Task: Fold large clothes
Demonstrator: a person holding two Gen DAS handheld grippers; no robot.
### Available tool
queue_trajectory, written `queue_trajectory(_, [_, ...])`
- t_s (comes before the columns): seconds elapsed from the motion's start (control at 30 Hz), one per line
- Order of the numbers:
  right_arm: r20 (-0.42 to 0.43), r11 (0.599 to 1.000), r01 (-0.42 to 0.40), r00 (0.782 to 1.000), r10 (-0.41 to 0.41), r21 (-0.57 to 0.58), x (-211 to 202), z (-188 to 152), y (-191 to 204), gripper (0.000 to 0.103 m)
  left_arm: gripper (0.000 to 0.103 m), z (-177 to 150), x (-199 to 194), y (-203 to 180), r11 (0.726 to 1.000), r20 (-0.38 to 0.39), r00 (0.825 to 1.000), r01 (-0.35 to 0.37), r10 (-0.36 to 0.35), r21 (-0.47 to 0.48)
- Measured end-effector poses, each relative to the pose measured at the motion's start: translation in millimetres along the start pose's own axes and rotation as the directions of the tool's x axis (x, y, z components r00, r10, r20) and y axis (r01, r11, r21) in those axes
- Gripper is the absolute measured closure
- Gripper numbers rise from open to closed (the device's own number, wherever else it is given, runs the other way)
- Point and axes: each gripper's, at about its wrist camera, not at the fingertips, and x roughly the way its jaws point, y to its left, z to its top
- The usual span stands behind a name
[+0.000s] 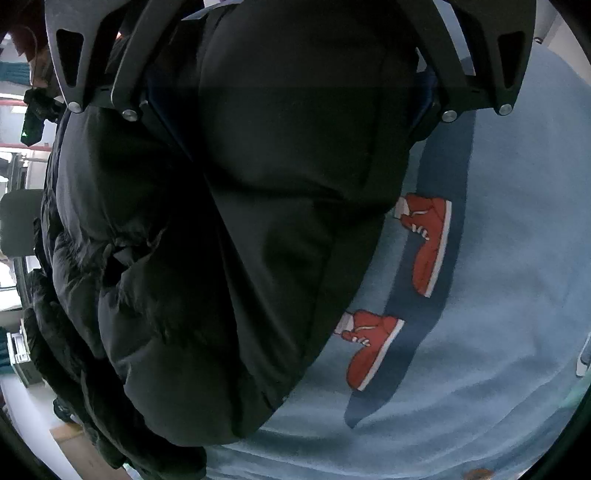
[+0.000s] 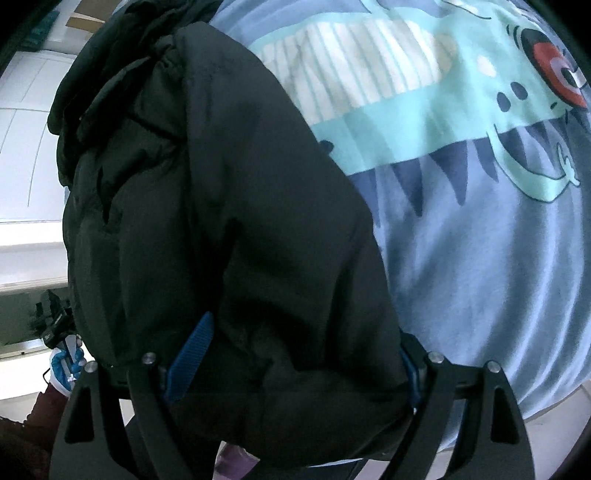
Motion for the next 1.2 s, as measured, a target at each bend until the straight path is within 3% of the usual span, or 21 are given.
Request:
queue_trajectory(0.07, [-0.017,1.0,-0.015,1.0,0.015,0.007,4.0,0.5,2.2,0.018,0.009,0.0,1.3,-2.6,1.0,-0.004,1.0,0.004,-0.004,-0.007])
queue_trajectory(0.27, [-0.059,0.999,-0.044,0.997,0.045,0.018,5.3,4.4,9.4,0.038,0.018,-23.4,13.1,-13.0,1.0,-0.034,0.999,0.017,-0.018,-0.008])
queue_trajectory(0.33, [-0.073,0.998,-0.054,0.996,0.055,0.017,6.4,3.9,14.1,0.049,0.022,-27.7,14.7,-18.2,1.0,-0.044,0.999,0.022,-0.022,-0.004])
queue_trajectory(0.37, [-0.079,0.998,-0.061,0.995,0.062,0.014,8.7,4.0,16.1,0.053,0.027,-30.7,15.6,-21.2,1.0,-0.047,0.998,0.03,-0.03,-0.004])
queue_trajectory(0.43, [-0.088,0.996,-0.089,0.992,0.089,0.011,9.5,4.3,20.8,0.071,0.039,-33.3,16.3,-24.8,0.999,-0.051,0.998,0.041,-0.041,-0.009])
queue_trajectory(0.57, [-0.112,0.995,-0.094,0.99,0.091,-0.021,9.8,4.4,37.2,0.083,0.073,-36.8,14.8,-36.5,0.997,-0.063,0.995,0.074,-0.074,-0.015])
queue_trajectory(0.67, [-0.124,0.993,-0.106,0.987,0.098,-0.056,1.7,7.8,55.1,0.087,0.085,-41.8,5.4,-52.7,0.996,-0.078,0.993,0.09,-0.089,0.017])
queue_trajectory(0.9, [-0.03,0.976,-0.181,0.983,0.179,-0.119,-49.7,23.3,94.4,0.092,0.091,-41.0,-35.1,-94.1,0.982,-0.047,0.984,0.177,-0.174,0.06])
queue_trajectory(1.0, [0.06,0.969,-0.19,0.978,0.201,-0.158,-85.7,42.3,115.5,0.092,0.091,-17.0,-60.8,-111.9,0.975,0.002,0.976,0.215,-0.216,0.053])
queue_trajectory(1.2, [0.232,0.962,-0.205,0.942,0.244,-0.18,-149.5,89.9,144.3,0.092,0.091,45.4,-123.0,-146.0,0.943,0.152,0.933,0.313,-0.327,0.11])
